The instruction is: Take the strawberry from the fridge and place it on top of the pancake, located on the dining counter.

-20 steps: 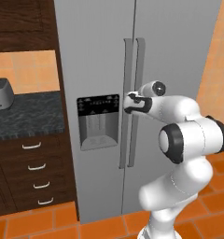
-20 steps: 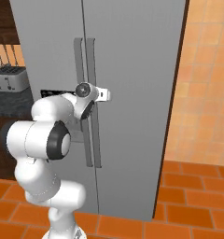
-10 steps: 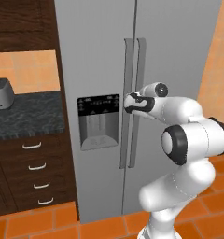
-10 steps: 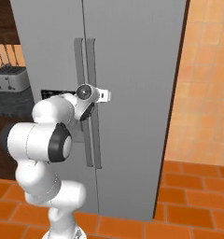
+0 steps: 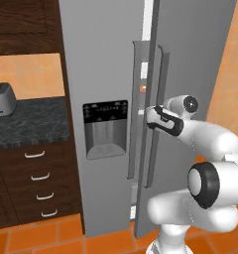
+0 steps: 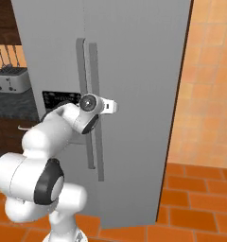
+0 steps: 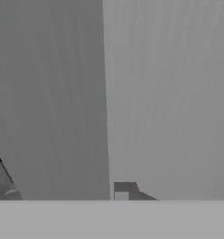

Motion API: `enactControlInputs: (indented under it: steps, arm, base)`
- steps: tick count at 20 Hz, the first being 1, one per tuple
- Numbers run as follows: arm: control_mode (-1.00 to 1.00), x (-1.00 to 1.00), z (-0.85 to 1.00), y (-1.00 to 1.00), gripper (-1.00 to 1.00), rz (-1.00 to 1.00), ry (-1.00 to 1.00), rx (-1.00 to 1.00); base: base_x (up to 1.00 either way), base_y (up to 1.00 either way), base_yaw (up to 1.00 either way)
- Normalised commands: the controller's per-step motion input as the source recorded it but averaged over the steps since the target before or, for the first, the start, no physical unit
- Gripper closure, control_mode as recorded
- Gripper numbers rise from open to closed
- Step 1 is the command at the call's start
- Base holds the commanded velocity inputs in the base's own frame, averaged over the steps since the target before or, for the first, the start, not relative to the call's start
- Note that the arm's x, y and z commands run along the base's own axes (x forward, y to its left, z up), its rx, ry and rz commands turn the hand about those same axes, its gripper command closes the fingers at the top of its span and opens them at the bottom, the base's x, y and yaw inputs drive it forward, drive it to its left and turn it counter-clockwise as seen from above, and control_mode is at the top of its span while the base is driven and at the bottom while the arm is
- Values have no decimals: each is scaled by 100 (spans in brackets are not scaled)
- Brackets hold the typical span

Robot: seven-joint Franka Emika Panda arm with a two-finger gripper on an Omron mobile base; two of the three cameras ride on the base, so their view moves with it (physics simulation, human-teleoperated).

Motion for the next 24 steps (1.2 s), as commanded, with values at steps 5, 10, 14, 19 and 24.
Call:
enactControlInputs:
  steps: [5, 10, 14, 19, 24]
  arm:
    - [-100, -84, 9, -100, 100, 1, 6, 5]
    - [-100, -55, 28, -91, 100, 0, 11, 10]
    - [-100, -34, 35, -81, 100, 0, 2, 12]
    - [-100, -40, 28, -82, -100, 0, 0, 14]
    - [-100, -19, 61, -93, -100, 0, 5, 16]
  base:
    - [0, 0, 0]
    - [0, 0, 0]
    - [0, 0, 0]
    - [0, 0, 0]
    - [0, 0, 0]
